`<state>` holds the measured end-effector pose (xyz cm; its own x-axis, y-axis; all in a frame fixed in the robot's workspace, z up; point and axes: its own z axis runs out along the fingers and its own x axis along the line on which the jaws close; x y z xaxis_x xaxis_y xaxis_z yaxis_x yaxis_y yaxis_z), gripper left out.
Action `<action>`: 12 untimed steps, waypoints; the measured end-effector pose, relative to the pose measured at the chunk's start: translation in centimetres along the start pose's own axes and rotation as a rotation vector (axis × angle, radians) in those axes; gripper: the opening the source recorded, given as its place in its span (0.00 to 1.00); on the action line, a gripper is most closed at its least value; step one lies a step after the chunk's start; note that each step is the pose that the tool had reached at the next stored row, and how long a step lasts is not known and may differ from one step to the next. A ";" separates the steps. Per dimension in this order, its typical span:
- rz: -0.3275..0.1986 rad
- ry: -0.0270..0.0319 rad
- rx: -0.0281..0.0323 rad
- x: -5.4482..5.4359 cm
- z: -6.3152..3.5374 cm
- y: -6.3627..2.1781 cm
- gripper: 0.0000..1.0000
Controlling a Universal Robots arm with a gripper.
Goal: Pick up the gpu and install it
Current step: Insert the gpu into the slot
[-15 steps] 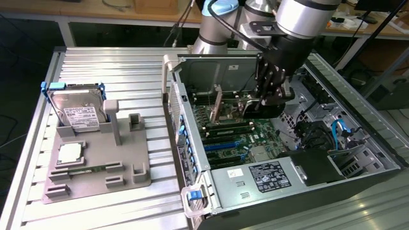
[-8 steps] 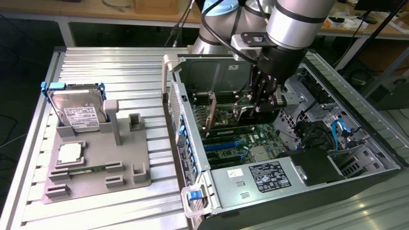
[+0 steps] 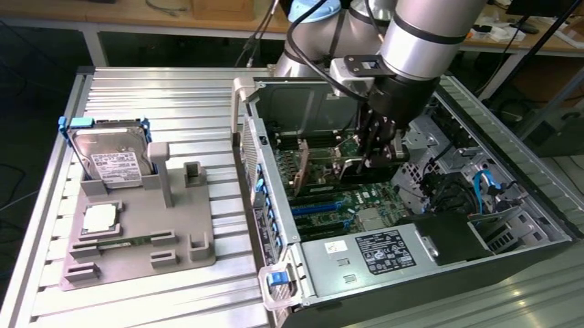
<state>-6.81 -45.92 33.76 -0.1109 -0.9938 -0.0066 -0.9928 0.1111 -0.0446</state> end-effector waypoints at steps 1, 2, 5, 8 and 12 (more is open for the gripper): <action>0.000 0.0001 0.0008 0.0 0.05 0.15 0.27; 0.000 0.0001 0.0018 0.1 0.10 0.30 0.27; 0.000 -0.0004 0.0050 0.1 0.27 0.76 0.27; 0.000 -0.0007 0.0071 0.2 0.47 1.01 0.27; 0.001 -0.0050 0.0068 0.3 0.81 1.02 0.27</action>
<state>-7.82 -46.10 32.90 -0.1121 -0.9936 -0.0117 -0.9923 0.1126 -0.0514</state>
